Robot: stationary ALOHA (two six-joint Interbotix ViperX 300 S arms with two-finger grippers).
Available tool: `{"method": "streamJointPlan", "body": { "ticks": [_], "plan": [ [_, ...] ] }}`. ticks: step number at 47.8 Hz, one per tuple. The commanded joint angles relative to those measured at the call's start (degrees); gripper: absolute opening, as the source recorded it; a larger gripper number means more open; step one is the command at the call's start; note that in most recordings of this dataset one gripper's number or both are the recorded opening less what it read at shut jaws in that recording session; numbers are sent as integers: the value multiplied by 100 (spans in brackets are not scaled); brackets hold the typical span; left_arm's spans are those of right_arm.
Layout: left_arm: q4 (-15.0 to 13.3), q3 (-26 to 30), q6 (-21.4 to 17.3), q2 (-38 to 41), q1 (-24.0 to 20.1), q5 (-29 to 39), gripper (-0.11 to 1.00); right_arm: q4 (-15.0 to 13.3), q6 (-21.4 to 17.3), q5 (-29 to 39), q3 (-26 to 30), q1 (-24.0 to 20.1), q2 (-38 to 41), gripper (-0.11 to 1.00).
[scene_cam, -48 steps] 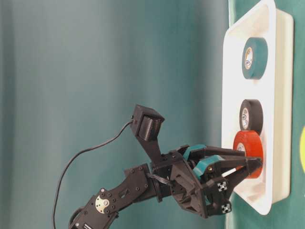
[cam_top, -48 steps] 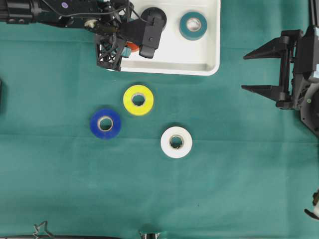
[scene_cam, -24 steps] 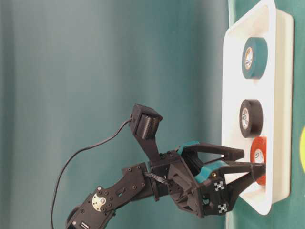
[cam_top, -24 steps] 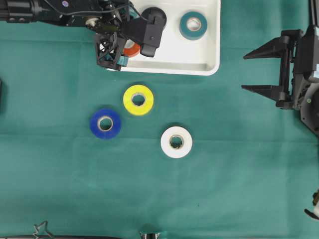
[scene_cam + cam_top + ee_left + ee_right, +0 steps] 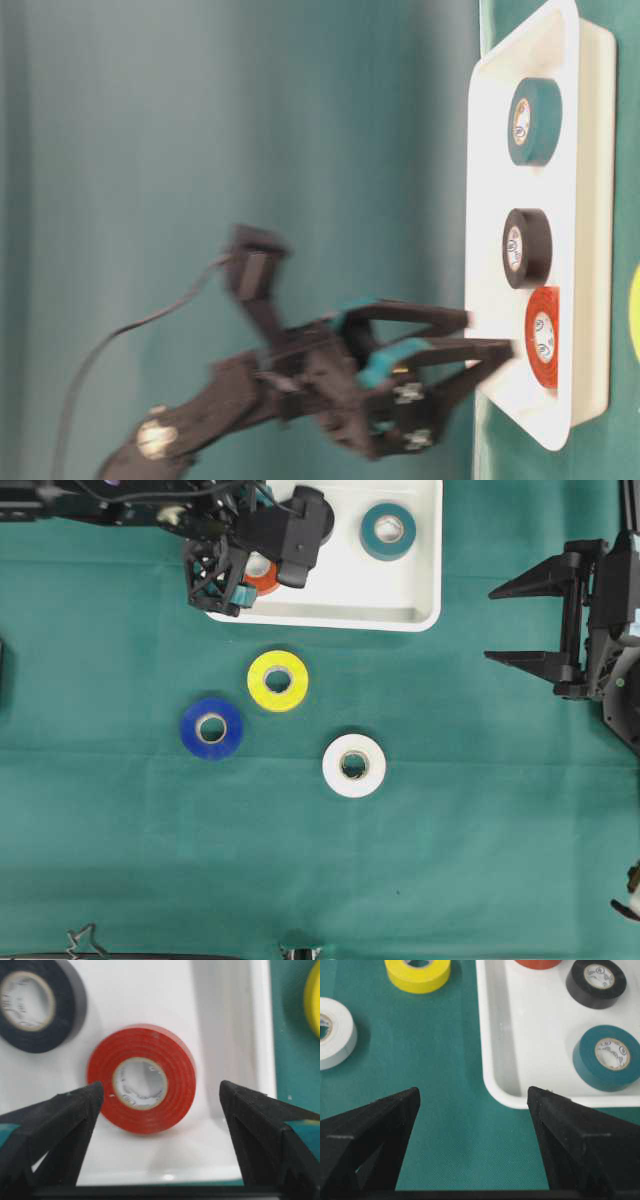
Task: Pick up the tape from a random location and place it into the white case.
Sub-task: 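Open the left gripper to release the red roll in the tray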
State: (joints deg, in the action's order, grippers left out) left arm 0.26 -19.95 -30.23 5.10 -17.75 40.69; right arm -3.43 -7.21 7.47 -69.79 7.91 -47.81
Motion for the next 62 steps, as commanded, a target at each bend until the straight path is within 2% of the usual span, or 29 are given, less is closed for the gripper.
{"method": "streamJointPlan", "body": {
  "ticks": [1, 12, 30, 49, 62],
  "plan": [
    [-9, 272, 18, -457, 105, 246, 97, -9, 0, -18, 167, -18, 18, 82],
    [0, 677, 237, -958, 202, 905, 97, 0, -9, 0, 176, -18, 18, 82],
    [0, 422, 387, -1195, 237, 773, 97, 0, -9, 18, 185, -18, 26, 82],
    [0, 299, 923, -1266, 1028, 756, 97, 0, -9, 26, 202, -18, 18, 82],
    [0, 35, 1072, -1468, 1037, 527, 97, 0, -26, 35, 202, -18, 18, 82]
  ]
}}
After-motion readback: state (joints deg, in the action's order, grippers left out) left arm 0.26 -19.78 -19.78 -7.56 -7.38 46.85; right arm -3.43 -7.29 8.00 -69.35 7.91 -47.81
